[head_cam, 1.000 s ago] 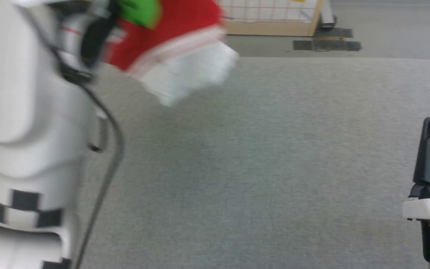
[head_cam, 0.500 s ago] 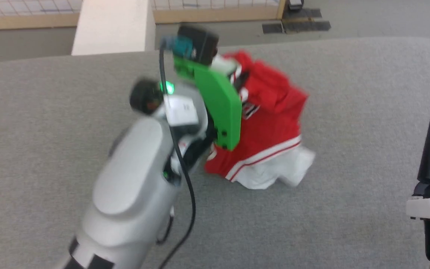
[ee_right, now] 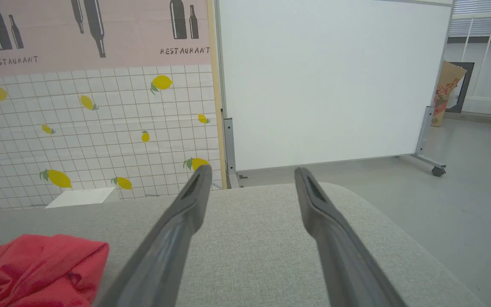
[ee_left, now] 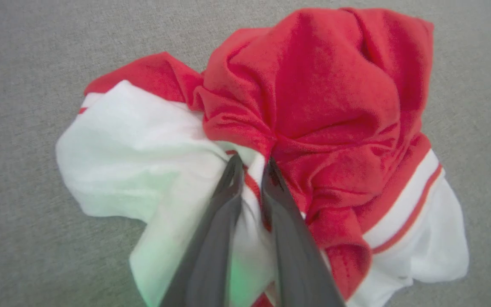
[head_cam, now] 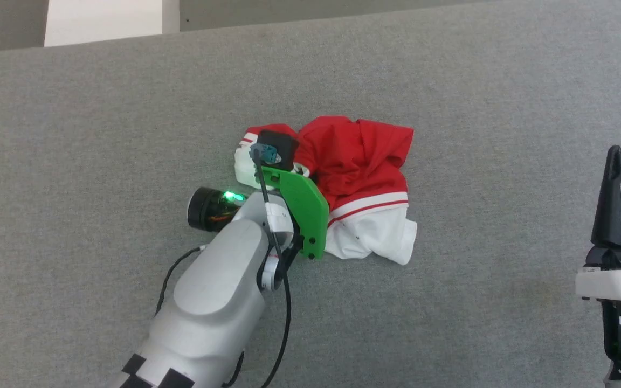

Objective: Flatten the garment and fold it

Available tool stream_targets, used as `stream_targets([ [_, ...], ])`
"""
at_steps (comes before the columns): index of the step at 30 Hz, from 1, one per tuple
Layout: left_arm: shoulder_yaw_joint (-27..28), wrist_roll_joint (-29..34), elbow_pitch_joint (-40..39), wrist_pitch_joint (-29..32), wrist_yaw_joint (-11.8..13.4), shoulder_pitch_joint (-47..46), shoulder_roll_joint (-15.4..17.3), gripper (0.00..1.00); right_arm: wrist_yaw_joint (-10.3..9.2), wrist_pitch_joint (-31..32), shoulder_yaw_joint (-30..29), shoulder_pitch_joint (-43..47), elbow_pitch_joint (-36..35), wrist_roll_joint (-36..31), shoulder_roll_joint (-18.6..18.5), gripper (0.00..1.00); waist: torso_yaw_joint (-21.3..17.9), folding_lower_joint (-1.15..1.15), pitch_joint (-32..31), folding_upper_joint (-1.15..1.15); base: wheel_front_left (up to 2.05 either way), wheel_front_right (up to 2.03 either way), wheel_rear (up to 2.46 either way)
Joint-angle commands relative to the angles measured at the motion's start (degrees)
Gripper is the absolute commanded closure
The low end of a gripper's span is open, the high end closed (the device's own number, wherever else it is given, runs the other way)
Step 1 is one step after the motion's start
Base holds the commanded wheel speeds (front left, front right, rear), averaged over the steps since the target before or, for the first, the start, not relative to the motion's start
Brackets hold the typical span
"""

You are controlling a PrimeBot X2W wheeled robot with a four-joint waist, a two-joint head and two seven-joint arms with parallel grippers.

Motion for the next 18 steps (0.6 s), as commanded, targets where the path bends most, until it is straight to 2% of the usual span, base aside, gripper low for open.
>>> stream_targets([
  [1, -0.1, -0.5, 0.6, -1.2, -0.2, -1.3, -0.3, 0.0, -0.09, -0.3, -0.4, -0.4, 0.3, 0.0, 0.0, 0.0, 0.2, 0.0, 0.1, 0.0, 0.0, 0.0, 0.0],
  [6, 1.6, -2.1, -1.8, -7.9, -0.7, -2.2, -0.4, 0.0, -0.09, -0.3, -1.5, 0.6, 1.0, -0.3, 0.0, 0.0, 2.3, 0.0, -2.8, 0.0, 0.0, 0.0, 0.0],
  [10, 5.9, -1.9, -8.4, -16.5, 1.9, -0.5, 1.8, 0.0, -0.09, -0.3, -1.8, 1.6, 1.3, -0.4, 0.0, 0.0, 3.9, 0.0, -5.1, 0.0, 0.0, 0.0, 0.0],
  [11, 7.2, -1.9, -10.8, -18.8, 2.5, 0.6, 2.7, 0.0, -0.09, -0.3, -1.5, 1.9, 1.4, -0.4, 0.0, 0.0, 4.1, 0.0, -5.8, 0.0, 0.0, 0.0, 0.0],
  [12, 7.9, 0.7, -15.3, -22.7, 3.4, 2.7, 6.4, 0.0, -0.09, -0.3, -0.8, 2.4, 1.5, -0.6, 0.0, 0.0, 4.2, 0.0, -6.7, 0.0, 0.0, 0.0, 0.0],
  [18, 12.4, 3.5, -29.0, -30.9, 7.9, 15.3, 13.2, 0.0, -0.09, 0.1, 0.3, 4.2, 1.4, -1.1, 0.0, 0.0, 4.3, 0.0, -8.5, 0.0, 0.0, 0.0, 0.0],
])
